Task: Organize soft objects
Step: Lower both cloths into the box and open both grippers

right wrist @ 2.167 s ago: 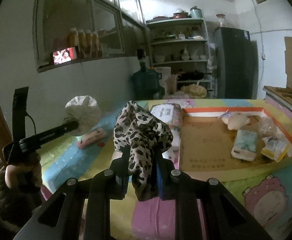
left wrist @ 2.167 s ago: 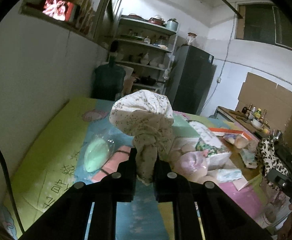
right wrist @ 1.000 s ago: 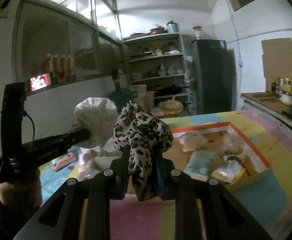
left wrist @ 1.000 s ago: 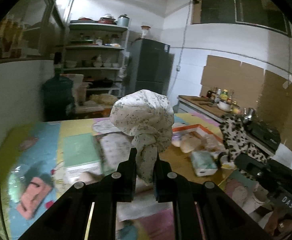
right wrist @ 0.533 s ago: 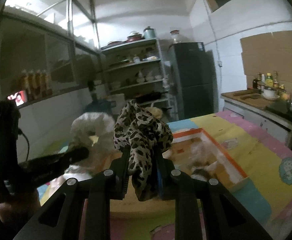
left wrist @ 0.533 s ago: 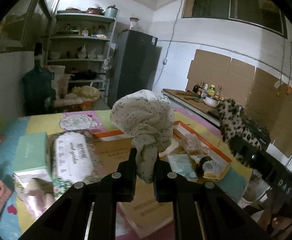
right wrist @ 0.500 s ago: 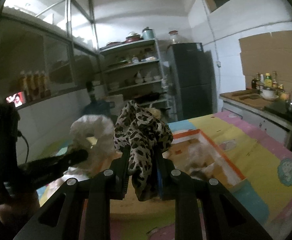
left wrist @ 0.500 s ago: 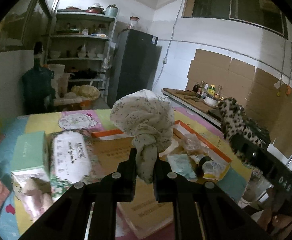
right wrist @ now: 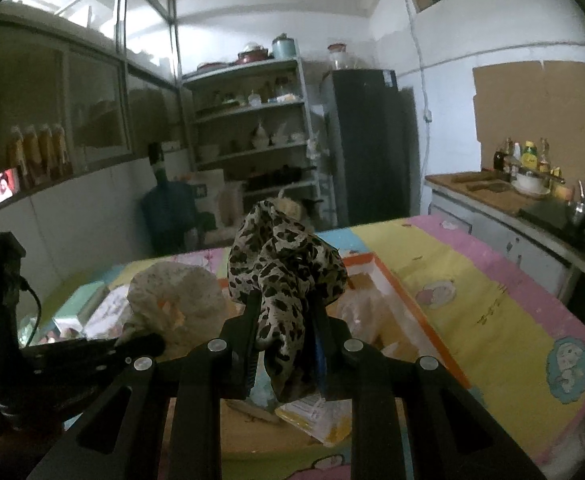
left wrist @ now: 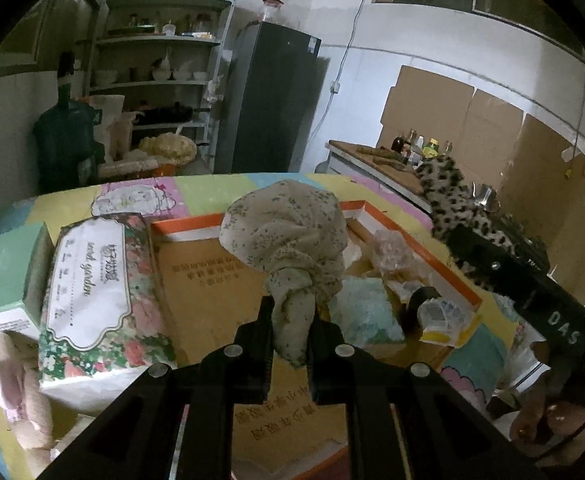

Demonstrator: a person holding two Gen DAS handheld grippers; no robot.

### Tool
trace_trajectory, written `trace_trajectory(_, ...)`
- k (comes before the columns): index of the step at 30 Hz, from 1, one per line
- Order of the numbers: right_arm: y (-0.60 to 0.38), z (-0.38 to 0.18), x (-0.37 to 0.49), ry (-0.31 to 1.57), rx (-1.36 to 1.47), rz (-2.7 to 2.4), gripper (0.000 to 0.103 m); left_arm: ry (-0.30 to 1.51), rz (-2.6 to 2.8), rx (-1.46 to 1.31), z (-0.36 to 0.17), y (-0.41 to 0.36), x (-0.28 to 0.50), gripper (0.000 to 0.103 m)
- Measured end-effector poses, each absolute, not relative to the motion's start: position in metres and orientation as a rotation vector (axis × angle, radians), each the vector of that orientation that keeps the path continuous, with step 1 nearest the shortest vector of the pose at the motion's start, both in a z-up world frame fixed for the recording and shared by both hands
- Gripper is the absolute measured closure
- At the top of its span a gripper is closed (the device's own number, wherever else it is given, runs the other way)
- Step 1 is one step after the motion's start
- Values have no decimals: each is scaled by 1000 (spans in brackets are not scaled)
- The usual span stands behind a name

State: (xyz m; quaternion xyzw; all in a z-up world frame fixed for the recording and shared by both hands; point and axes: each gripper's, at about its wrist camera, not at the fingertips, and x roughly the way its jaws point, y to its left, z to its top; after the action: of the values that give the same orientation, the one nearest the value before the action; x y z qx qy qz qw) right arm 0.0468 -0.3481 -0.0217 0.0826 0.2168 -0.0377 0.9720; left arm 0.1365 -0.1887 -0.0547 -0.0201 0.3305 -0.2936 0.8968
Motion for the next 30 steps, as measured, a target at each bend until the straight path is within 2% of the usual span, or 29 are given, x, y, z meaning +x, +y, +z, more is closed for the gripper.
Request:
trace_trajectory(14, -348, -49, 76, 533, 161, -73, 79, 788, -613, -49, -76, -201, 147, 88)
trace_trajectory(15, -349, -51, 78, 539, 162, -74, 79, 805, -606, -54, -78, -201, 149, 86)
trace_trajectory(17, -350, -53, 80, 549, 163, -75, 78, 830, -588, -56, -80, -201, 152, 76)
trace_trajectory(19, -351, -56, 82, 560, 164, -78, 76, 839, -574, -68, -82, -199, 154, 73)
trace_trajectory(25, -352, -60, 82, 569, 181, -73, 70, 813, -588, -75, -79, -197, 152, 54)
trace_trajectory(26, -351, -59, 82, 569, 182, -73, 67, 805, -584, -75, -78, -195, 151, 47)
trace_trajectory(28, -352, -59, 81, 566, 186, -73, 58, 788, -583, -82, -75, -194, 146, 42)
trace_trajectory(30, -351, -59, 80, 562, 193, -72, 50, 772, -578, -87, -71, -191, 144, 41)
